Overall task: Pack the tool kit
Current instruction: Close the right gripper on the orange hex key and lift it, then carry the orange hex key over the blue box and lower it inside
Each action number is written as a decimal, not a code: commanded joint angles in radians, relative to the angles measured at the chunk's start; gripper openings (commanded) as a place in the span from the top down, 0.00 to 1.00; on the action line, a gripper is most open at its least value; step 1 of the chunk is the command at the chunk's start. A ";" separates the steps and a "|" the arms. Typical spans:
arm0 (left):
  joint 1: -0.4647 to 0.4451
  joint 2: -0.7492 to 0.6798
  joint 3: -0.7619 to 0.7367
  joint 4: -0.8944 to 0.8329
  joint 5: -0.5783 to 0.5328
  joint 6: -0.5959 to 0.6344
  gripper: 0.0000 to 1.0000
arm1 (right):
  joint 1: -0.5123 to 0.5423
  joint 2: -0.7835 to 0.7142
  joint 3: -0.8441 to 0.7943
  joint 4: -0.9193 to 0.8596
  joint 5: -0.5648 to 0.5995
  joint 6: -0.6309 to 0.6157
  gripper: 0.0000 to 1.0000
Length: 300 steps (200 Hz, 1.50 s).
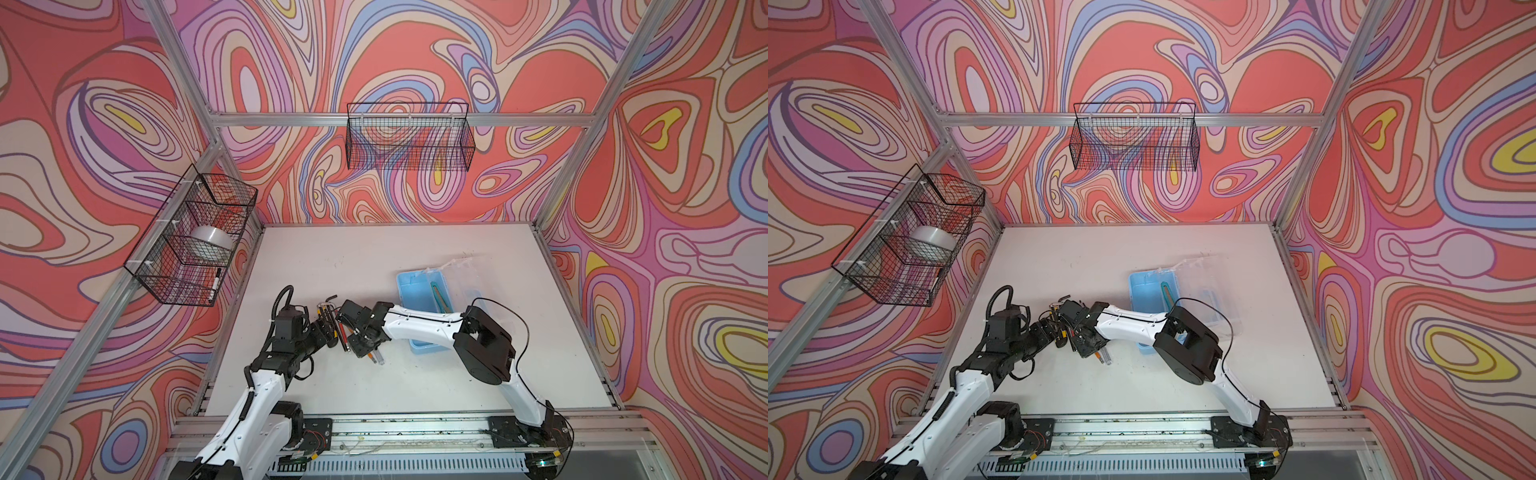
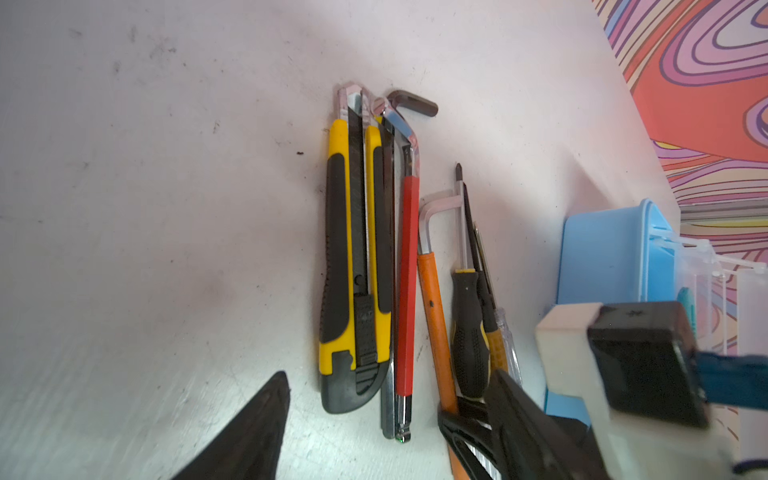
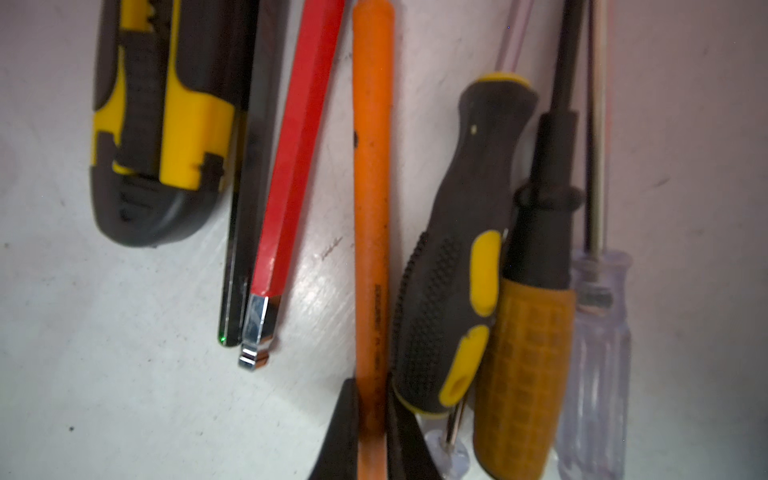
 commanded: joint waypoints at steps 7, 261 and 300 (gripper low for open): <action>0.008 0.012 0.015 0.028 0.005 -0.005 0.25 | -0.007 -0.039 -0.049 0.000 -0.023 0.023 1.00; 0.007 0.059 0.036 0.054 -0.012 0.020 0.26 | -0.297 -0.622 -0.434 0.020 0.095 0.077 1.00; 0.007 0.085 0.052 0.061 -0.010 0.022 0.26 | -0.328 -0.596 -0.501 0.082 0.069 0.074 1.00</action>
